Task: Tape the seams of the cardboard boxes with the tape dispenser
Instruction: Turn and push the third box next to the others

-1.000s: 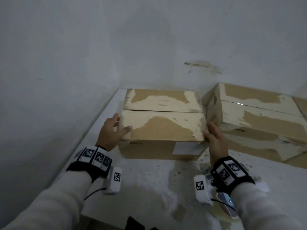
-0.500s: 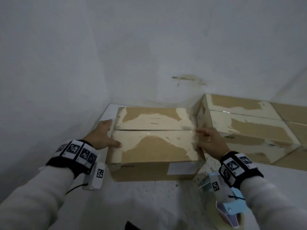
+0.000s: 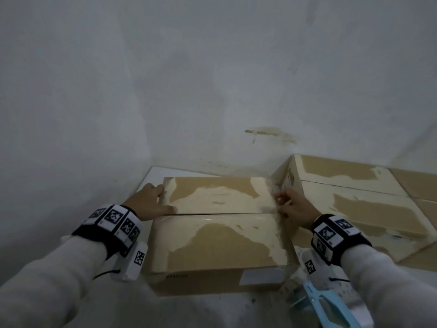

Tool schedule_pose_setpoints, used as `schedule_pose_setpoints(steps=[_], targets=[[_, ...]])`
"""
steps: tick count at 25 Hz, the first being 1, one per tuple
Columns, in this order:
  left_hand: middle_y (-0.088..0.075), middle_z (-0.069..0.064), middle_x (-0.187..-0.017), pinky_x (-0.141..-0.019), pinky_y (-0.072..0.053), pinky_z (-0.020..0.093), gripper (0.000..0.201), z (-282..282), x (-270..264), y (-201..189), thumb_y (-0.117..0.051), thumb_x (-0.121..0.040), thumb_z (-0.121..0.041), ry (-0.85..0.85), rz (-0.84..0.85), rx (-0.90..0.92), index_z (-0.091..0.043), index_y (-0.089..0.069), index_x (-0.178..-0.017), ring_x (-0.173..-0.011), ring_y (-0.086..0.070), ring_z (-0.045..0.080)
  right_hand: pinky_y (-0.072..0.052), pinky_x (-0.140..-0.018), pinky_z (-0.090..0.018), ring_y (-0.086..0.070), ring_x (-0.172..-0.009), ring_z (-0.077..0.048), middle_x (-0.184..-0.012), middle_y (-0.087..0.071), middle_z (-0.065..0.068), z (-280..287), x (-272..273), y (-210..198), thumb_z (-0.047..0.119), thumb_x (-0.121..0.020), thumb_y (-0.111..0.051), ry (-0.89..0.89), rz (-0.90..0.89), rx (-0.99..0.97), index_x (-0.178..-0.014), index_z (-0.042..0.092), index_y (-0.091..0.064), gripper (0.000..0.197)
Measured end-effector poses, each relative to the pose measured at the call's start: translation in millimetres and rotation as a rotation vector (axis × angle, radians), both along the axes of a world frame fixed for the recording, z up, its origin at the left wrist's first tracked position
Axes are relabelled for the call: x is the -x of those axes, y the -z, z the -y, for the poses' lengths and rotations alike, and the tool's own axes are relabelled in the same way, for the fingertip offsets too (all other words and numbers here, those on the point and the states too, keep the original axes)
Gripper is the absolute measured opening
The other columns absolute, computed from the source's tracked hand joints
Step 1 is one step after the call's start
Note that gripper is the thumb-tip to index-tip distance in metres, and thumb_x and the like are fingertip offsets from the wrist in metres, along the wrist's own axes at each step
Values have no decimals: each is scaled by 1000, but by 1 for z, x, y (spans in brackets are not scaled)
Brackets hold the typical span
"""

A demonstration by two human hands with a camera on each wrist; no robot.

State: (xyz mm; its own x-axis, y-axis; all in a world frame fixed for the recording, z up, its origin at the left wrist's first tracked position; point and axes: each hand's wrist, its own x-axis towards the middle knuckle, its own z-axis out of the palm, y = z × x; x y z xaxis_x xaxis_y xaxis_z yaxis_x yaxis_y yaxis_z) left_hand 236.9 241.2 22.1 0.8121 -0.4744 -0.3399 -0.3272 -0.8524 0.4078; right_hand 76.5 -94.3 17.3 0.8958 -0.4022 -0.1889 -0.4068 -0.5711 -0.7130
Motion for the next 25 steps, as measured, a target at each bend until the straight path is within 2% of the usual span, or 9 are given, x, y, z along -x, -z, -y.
schedule_pose_setpoints(steps=[8,10,12,14,16,18,20,22,25], targets=[[-31,5,-138,-100,-45,38,106,1,-32,3,-82,-57,-52,63,-143,23,-22,-28,-142,-114,-51,23,-46,-72,-29,-49,-98,-23,-111,-51,-9,16,-42,5,-5,-83,-54,32,17,4,-120,2,-52,37],[-33,3,-135,-96,-49,39,122,1,-39,5,-82,-35,-67,57,-173,81,-24,-32,-138,-109,-54,22,-42,-78,-29,-47,-99,-21,-110,-50,-8,21,-54,9,-4,-83,-55,47,17,22,-120,2,-52,38],[-41,5,-130,-80,-53,35,121,2,-47,10,-76,-27,-75,39,-170,127,-23,-41,-131,-97,-57,20,-39,-69,-22,-44,-96,-20,-106,-48,-8,25,-64,11,-2,-85,-55,70,21,17,-120,0,-51,35],[-51,6,-119,-62,-47,26,87,5,-50,9,-68,-54,-66,-8,-225,185,-18,-48,-124,-86,-57,19,-35,-63,-16,-44,-94,-20,-105,-47,-8,28,-72,16,2,-90,-52,86,19,12,-120,-1,-50,31],[-56,8,-108,-59,-44,24,44,10,-55,10,-53,-88,-49,-67,-262,206,-13,-52,-113,-78,-58,19,-34,-61,-16,-44,-94,-21,-107,-48,-10,30,-79,21,8,-94,-48,89,15,21,-122,-1,-48,29],[-55,8,-102,-59,-44,24,32,13,-59,13,-40,-97,-38,-131,-260,223,-14,-51,-115,-74,-58,18,-35,-59,-19,-45,-93,-21,-109,-47,-9,32,-82,23,10,-96,-45,83,-18,16,-125,1,-46,31],[-51,10,-116,-69,-48,28,55,12,-66,18,-46,-96,-36,-169,-262,222,-12,-31,-143,-88,-58,22,-38,-60,-24,-48,-87,-22,-110,-49,-10,36,-85,21,11,-96,-45,69,-70,3,-127,5,-47,32],[-34,13,-140,-98,-42,33,79,11,-74,16,-58,-90,-32,-150,-150,207,-15,-10,-150,-117,-49,26,-43,-77,-30,-52,-96,-27,-115,-52,-18,40,-88,20,11,-92,-50,41,-73,83,-124,12,-52,33],[-23,8,-151,-113,-21,27,69,21,-80,9,-61,-89,-12,7,-42,242,-15,-25,-147,-139,-27,21,-34,-103,-37,-45,-121,-33,-126,-49,-17,40,-96,15,6,-87,-51,-55,-66,234,-119,14,-61,35]])
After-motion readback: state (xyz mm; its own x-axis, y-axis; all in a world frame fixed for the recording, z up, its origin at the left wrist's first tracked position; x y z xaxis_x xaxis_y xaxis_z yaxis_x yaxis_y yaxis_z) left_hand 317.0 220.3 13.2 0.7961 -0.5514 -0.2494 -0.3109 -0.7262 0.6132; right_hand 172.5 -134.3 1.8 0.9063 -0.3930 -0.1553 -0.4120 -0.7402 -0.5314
